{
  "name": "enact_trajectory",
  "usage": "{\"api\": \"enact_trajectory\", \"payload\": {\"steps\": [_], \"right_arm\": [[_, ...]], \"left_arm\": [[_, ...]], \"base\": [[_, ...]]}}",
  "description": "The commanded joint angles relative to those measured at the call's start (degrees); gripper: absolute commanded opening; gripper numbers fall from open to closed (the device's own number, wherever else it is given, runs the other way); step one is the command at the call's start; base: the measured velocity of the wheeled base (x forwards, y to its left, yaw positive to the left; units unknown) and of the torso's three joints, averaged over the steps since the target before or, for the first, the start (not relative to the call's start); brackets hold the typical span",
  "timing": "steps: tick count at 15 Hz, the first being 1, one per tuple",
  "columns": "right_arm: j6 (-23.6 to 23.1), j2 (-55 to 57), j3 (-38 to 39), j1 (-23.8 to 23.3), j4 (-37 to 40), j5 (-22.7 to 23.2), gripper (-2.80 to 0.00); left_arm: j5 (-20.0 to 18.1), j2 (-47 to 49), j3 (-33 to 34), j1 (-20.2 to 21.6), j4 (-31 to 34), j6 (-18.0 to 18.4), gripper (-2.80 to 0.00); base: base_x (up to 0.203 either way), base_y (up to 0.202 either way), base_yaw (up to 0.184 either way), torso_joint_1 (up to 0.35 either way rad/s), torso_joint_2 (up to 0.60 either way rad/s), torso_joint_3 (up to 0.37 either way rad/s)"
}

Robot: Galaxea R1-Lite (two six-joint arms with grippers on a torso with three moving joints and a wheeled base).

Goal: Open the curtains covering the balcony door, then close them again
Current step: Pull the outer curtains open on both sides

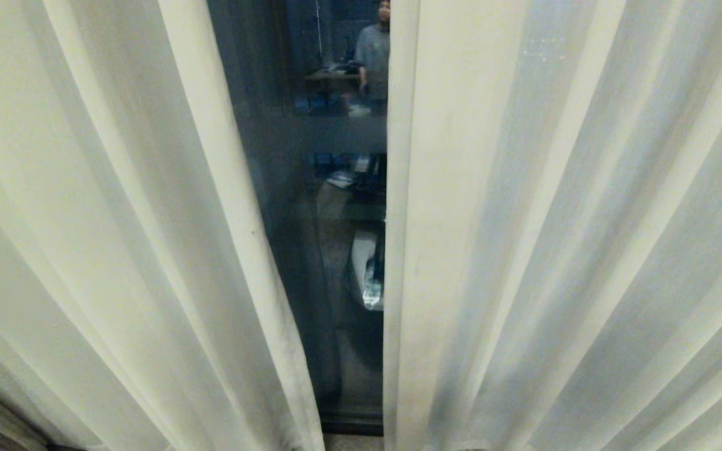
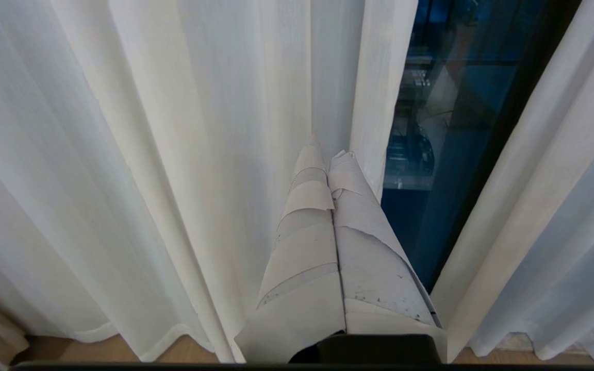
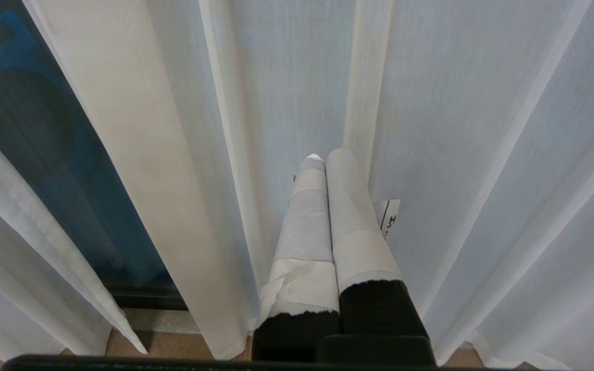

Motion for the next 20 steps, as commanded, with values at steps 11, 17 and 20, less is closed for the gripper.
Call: {"api": "enact_trajectory", "payload": {"steps": [11,17,20], "right_arm": [[0.0,0.0,0.0,0.0,0.0,0.0,-2.80],[0.0,0.0,0.0,0.0,-0.1,0.0,-2.80],[0.0,0.1,0.0,0.0,0.0,0.0,-2.80]], "left_arm": [[0.0,-0.1,0.0,0.0,0.1,0.0,-2.80],[-0.4,-0.1,0.0,0.0,0.1,0.1,-2.80],[-0.4,-0.1,0.0,0.0,-5.7,0.1,-2.80]], "base": [[0.000,0.000,0.000,0.000,0.00,0.000],[0.000,0.000,0.000,0.000,0.00,0.000],[0.000,0.000,0.000,0.000,0.00,0.000]]}}
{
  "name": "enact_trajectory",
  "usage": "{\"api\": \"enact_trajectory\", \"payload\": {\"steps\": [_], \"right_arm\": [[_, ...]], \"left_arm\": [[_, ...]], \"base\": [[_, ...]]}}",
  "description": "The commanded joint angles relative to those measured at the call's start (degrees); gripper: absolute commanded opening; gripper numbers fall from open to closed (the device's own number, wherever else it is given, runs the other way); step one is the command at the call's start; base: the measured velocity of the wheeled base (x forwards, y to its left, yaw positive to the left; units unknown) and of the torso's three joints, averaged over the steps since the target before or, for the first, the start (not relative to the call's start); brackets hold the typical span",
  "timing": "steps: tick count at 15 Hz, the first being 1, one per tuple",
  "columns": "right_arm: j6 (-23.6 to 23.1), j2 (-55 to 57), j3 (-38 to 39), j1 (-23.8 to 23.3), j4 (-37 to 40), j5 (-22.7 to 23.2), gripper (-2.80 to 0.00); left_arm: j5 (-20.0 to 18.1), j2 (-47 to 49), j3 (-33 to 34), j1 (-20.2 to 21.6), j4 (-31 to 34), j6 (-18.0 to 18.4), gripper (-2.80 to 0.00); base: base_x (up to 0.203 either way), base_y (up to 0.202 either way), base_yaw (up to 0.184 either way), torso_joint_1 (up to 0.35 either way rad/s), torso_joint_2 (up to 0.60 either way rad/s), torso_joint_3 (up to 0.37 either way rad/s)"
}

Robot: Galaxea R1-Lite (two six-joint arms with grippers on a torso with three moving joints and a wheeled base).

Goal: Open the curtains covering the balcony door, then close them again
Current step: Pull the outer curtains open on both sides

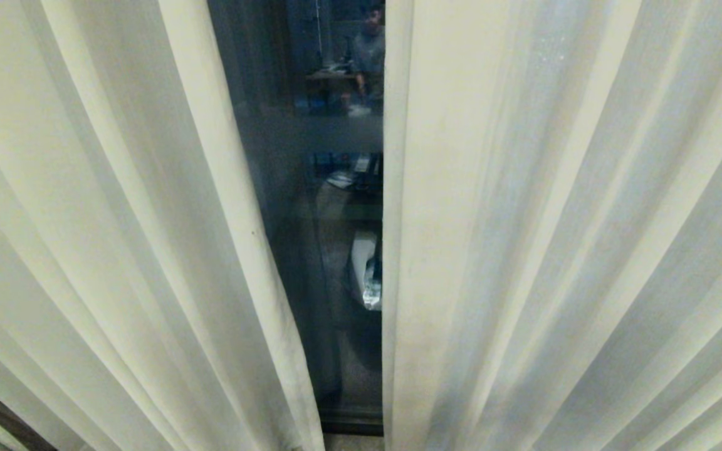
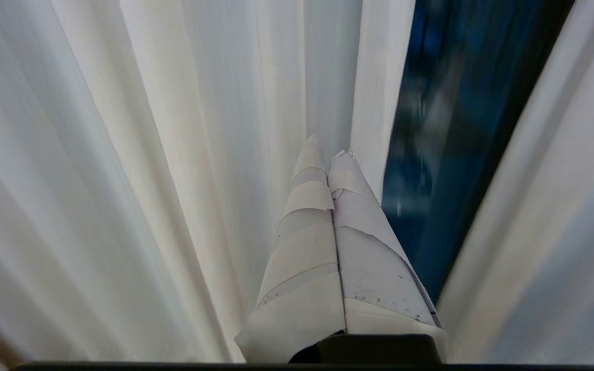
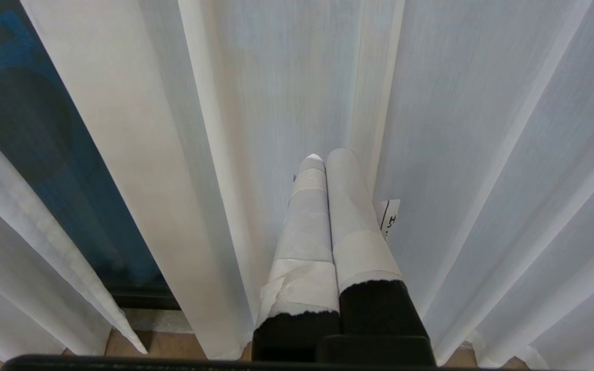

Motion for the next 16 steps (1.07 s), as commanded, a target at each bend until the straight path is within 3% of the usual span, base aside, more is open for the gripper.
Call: {"api": "enact_trajectory", "payload": {"steps": [1,6,10,13,16], "right_arm": [[0.0,0.0,0.0,0.0,0.0,0.0,-2.80],[0.0,0.0,0.0,0.0,0.0,0.0,-2.80],[0.0,0.0,0.0,0.0,0.0,0.0,-2.80],[0.0,0.0,0.0,0.0,0.0,0.0,-2.80],[0.0,0.0,0.0,0.0,0.0,0.0,-2.80]], "left_arm": [[0.1,-0.1,-0.2,0.0,-2.7,0.3,-2.80],[-0.1,-0.1,-3.3,0.0,-4.6,0.8,-2.80],[-0.4,-0.1,-11.1,0.0,-4.8,0.9,-2.80],[-0.5,-0.1,-13.5,0.0,-4.1,1.5,-2.80],[-4.8,-0.1,-16.3,0.0,3.1,1.5,-2.80]], "base": [[0.000,0.000,0.000,0.000,0.00,0.000],[0.000,0.000,0.000,0.000,0.00,0.000],[0.000,0.000,0.000,0.000,0.00,0.000],[0.000,0.000,0.000,0.000,0.00,0.000],[0.000,0.000,0.000,0.000,0.00,0.000]]}}
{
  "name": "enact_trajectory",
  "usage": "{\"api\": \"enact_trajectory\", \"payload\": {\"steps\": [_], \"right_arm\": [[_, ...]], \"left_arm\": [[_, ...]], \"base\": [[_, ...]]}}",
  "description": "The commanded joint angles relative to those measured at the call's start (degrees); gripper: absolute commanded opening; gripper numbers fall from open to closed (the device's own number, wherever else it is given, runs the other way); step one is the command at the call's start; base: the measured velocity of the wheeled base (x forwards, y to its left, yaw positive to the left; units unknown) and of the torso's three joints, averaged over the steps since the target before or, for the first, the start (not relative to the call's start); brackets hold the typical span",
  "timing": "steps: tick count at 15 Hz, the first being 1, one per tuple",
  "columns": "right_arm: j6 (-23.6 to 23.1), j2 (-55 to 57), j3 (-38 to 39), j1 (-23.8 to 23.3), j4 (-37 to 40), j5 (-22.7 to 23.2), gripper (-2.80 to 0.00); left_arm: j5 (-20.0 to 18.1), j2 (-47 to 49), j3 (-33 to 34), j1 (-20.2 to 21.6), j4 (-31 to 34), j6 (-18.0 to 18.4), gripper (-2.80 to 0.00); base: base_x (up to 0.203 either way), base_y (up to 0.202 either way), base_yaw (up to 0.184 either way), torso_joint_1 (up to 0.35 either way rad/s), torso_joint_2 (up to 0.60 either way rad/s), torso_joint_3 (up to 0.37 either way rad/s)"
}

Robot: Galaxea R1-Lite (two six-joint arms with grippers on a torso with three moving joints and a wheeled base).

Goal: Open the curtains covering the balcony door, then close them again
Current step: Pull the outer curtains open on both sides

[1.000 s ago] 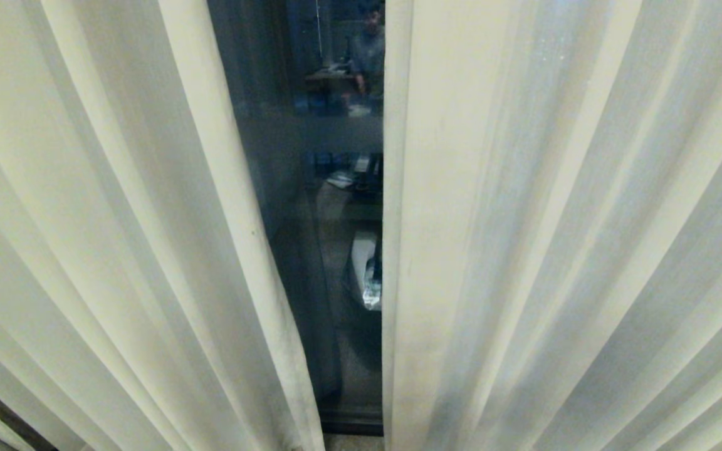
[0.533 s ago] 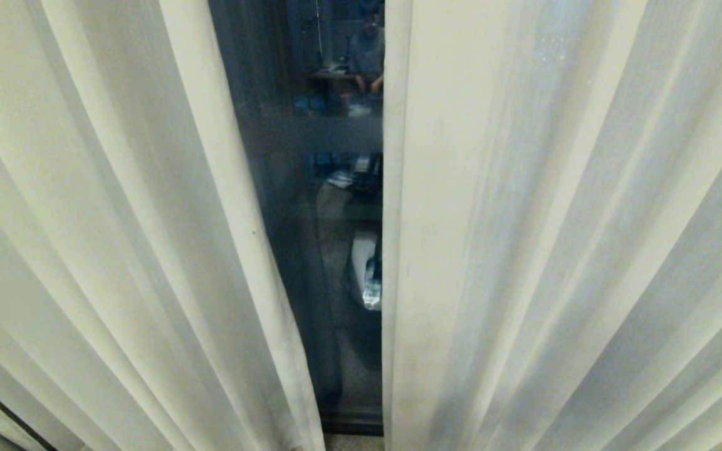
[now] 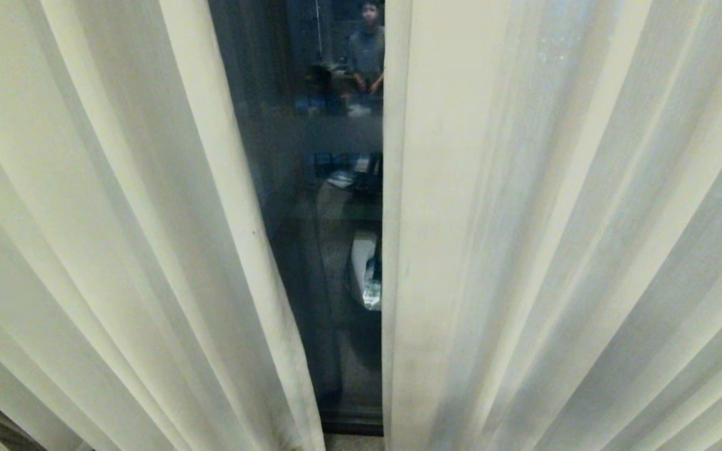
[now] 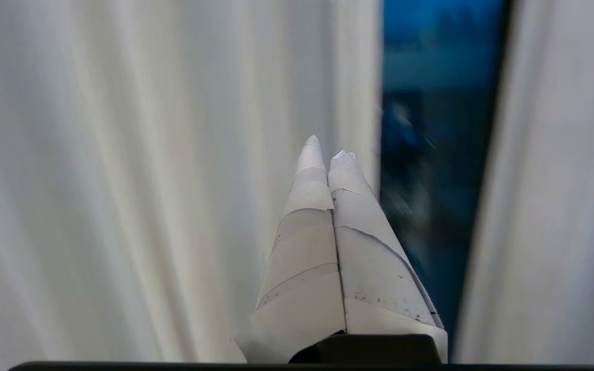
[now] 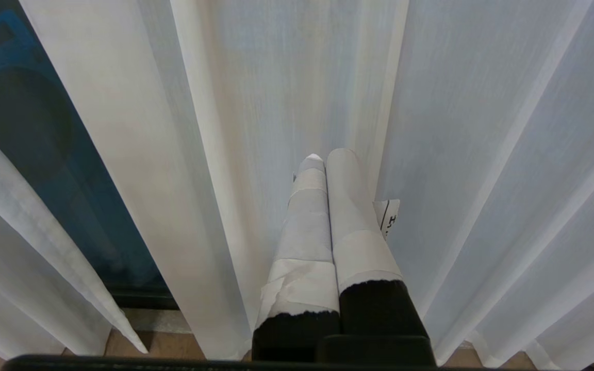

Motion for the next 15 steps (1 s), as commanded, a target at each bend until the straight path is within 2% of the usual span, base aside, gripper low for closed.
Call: {"api": "enact_trajectory", "payload": {"steps": [1,5,8,9,15], "right_arm": [[0.0,0.0,0.0,0.0,0.0,0.0,-2.80],[0.0,0.1,0.0,0.0,0.0,0.0,-2.80],[0.0,0.1,0.0,0.0,0.0,0.0,-2.80],[0.0,0.0,0.0,0.0,0.0,0.0,-2.80],[0.0,0.0,0.0,0.0,0.0,0.0,-2.80]], "left_arm": [[-3.3,0.4,-1.9,0.0,3.2,0.0,-2.80],[-7.9,13.3,-6.0,-0.3,3.3,0.0,-2.80],[-9.4,25.0,-11.7,-3.9,1.6,-0.1,-2.80],[-9.6,27.9,-13.6,-5.8,1.3,-0.1,0.00],[-9.7,37.5,-20.0,-18.1,0.8,0.3,0.00]], "base": [[0.000,0.000,0.000,0.000,0.00,0.000],[0.000,0.000,0.000,0.000,0.00,0.000],[0.000,0.000,0.000,0.000,0.00,0.000],[0.000,0.000,0.000,0.000,0.00,0.000],[0.000,0.000,0.000,0.000,0.00,0.000]]}}
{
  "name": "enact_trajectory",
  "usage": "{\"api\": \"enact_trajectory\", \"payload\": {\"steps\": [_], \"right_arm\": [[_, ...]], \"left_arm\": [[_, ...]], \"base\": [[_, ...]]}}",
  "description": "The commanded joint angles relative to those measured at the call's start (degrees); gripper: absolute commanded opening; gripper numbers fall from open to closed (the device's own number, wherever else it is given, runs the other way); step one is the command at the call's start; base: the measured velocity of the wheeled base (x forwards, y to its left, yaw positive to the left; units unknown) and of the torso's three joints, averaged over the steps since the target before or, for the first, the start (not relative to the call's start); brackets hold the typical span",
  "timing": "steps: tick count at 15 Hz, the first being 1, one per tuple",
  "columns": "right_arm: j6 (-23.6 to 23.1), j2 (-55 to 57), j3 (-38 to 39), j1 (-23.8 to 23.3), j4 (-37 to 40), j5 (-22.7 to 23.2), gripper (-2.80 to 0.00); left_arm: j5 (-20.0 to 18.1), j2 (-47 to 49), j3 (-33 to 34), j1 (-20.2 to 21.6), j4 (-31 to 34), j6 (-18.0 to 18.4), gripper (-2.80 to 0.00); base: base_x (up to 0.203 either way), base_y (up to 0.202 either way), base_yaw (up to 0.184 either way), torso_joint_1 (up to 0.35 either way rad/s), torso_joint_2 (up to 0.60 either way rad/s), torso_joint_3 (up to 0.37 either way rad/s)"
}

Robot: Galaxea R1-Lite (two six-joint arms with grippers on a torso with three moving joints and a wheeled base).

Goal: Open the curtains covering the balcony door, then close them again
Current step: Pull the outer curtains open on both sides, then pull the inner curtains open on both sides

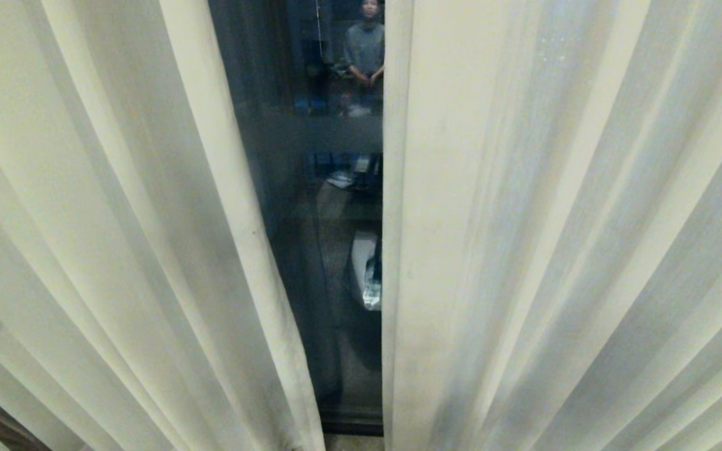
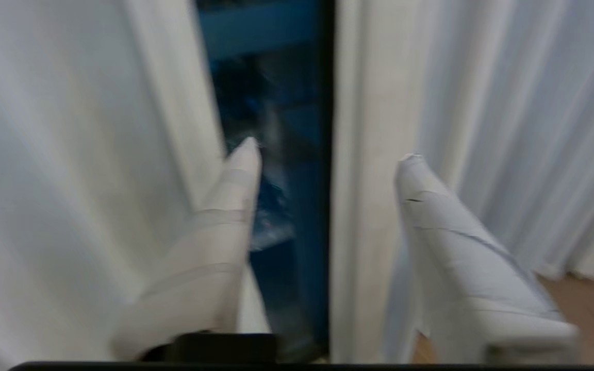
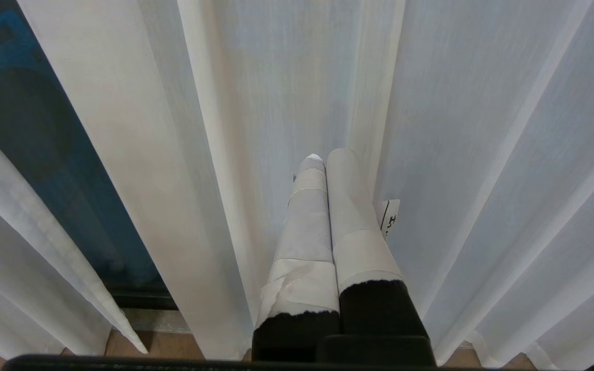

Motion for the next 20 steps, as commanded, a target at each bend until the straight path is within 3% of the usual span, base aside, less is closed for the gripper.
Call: {"api": "enact_trajectory", "payload": {"steps": [1,6,13,14,17,20], "right_arm": [[0.0,0.0,0.0,0.0,0.0,0.0,-2.80],[0.0,0.0,0.0,0.0,0.0,0.0,-2.80],[0.0,0.0,0.0,0.0,0.0,0.0,-2.80],[0.0,0.0,0.0,0.0,0.0,0.0,-2.80],[0.0,0.0,0.0,0.0,0.0,0.0,-2.80],[0.0,0.0,0.0,0.0,0.0,0.0,-2.80]], "left_arm": [[0.1,4.6,-0.7,-2.4,-0.1,0.0,0.00],[0.5,14.3,-4.3,-1.9,-0.2,-0.4,0.00],[1.9,29.9,-17.2,0.8,-2.8,-0.4,0.00],[2.8,31.9,-19.2,1.0,-3.3,-0.3,0.00],[10.5,37.2,-24.0,1.2,-3.8,-0.3,0.00],[12.9,40.1,-26.7,1.9,-4.1,-0.3,0.00]], "base": [[0.000,0.000,0.000,0.000,0.00,0.000],[0.000,0.000,0.000,0.000,0.00,0.000],[0.000,0.000,0.000,0.000,0.00,0.000],[0.000,0.000,0.000,0.000,0.00,0.000],[0.000,0.000,0.000,0.000,0.00,0.000],[0.000,0.000,0.000,0.000,0.00,0.000]]}}
